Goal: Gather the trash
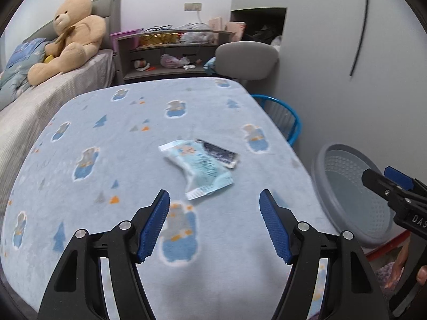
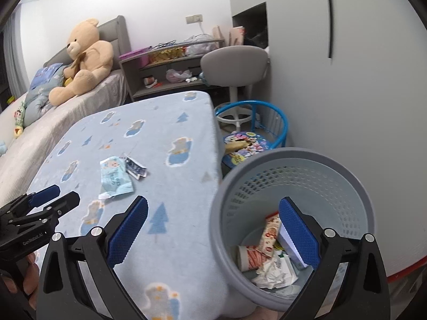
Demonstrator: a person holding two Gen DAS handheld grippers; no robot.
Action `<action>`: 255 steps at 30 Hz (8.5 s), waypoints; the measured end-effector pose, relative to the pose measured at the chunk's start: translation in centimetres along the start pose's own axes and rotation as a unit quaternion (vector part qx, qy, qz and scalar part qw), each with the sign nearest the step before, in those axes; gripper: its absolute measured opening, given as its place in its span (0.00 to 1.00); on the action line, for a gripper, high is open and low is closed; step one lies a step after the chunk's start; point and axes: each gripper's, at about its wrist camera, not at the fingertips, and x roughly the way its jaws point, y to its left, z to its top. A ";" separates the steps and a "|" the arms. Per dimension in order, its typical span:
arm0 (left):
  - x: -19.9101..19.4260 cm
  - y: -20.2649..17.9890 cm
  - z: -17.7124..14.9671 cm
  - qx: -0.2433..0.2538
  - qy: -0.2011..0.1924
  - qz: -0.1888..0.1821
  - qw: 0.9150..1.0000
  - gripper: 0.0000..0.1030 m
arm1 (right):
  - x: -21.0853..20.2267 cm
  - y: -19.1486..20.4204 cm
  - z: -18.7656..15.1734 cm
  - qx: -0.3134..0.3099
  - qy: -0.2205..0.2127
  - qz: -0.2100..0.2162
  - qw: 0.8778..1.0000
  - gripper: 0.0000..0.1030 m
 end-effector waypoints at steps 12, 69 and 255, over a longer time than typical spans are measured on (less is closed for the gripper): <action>1.8 5.7 0.7 -0.052 0.011 0.036 0.998 0.65 | 6.1 5.4 2.8 -0.060 0.041 0.041 0.997 0.94; 6.3 6.5 2.2 -0.095 0.065 0.040 0.993 0.66 | 17.1 9.8 4.6 -0.079 0.144 0.160 0.973 0.16; 4.9 -22.3 1.9 0.153 0.042 -0.052 0.986 0.77 | -2.1 -16.7 -4.7 0.180 0.032 -0.066 0.981 0.87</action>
